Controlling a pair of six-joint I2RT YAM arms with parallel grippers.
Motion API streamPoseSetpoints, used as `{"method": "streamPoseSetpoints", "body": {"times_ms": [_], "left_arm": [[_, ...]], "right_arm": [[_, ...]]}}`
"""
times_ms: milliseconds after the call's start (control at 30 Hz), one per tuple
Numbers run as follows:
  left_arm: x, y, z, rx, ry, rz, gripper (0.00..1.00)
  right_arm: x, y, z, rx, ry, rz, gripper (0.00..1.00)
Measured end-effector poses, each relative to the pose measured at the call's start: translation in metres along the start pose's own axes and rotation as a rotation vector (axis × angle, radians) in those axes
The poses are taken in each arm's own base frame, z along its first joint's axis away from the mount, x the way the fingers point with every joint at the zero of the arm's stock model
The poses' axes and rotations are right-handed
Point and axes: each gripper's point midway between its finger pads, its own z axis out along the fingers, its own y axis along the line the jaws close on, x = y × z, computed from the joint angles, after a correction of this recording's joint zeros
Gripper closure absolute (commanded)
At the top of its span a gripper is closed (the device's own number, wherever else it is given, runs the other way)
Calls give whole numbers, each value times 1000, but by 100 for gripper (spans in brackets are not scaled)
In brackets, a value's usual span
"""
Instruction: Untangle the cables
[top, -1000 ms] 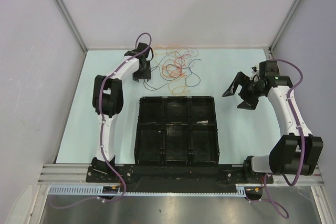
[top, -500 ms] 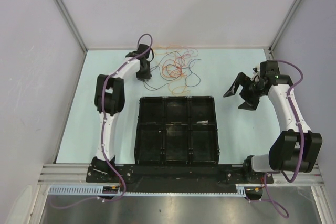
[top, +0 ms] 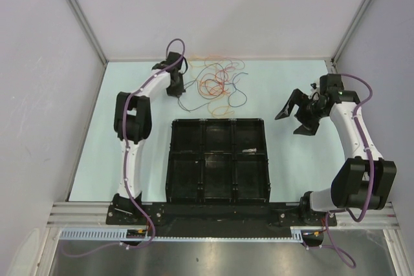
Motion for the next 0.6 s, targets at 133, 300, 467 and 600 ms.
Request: {"method": "streamPoseSetpoints", "body": {"times_ms": [133, 300, 467, 600], "left_arm": [[-24, -7, -28, 26, -43, -47, 100], [-81, -18, -113, 110, -213, -124, 100], [-126, -19, -219, 197, -410, -176, 100], [-142, -21, -290, 274, -528, -190, 100]], "right_arm": [[-1, 3, -1, -11, -1, -3, 2], [-3, 11, 2, -31, 9, -19, 2], [-1, 32, 2, -62, 17, -76, 2], [1, 48, 0, -98, 17, -112, 2]]}}
